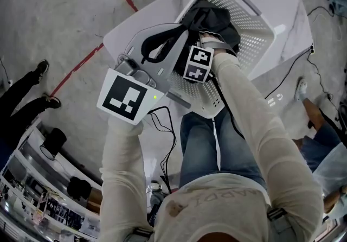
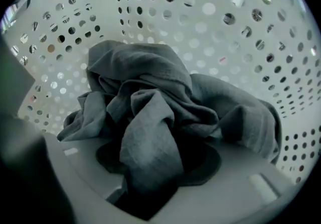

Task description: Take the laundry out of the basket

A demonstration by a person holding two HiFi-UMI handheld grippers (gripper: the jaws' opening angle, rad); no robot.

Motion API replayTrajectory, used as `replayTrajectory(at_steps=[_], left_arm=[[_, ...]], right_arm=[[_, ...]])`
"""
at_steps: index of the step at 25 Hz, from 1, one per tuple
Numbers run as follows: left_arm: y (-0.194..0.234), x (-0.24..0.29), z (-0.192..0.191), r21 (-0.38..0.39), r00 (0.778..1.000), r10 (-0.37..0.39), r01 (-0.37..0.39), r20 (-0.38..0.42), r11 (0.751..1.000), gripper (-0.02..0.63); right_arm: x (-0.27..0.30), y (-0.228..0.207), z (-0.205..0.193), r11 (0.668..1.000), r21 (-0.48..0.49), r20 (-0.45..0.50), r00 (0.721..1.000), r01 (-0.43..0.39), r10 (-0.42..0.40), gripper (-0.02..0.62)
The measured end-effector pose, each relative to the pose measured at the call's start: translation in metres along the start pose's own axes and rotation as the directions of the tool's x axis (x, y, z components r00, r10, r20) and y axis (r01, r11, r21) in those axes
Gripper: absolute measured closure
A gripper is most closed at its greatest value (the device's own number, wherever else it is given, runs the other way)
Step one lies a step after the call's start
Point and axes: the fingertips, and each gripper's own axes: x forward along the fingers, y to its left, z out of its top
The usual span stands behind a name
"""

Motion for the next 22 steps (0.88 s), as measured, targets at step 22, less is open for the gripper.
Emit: replayTrajectory(at_steps=[22], left_arm=[[-0.014,-0.027,0.062,-0.017,0.995,0.091,-0.090,0.046,0.996,0.606]], right_arm=[[-0.194,-0.035,0.024,0.964,0.264,0.443,0.887,0.007,-0.128,0.466]])
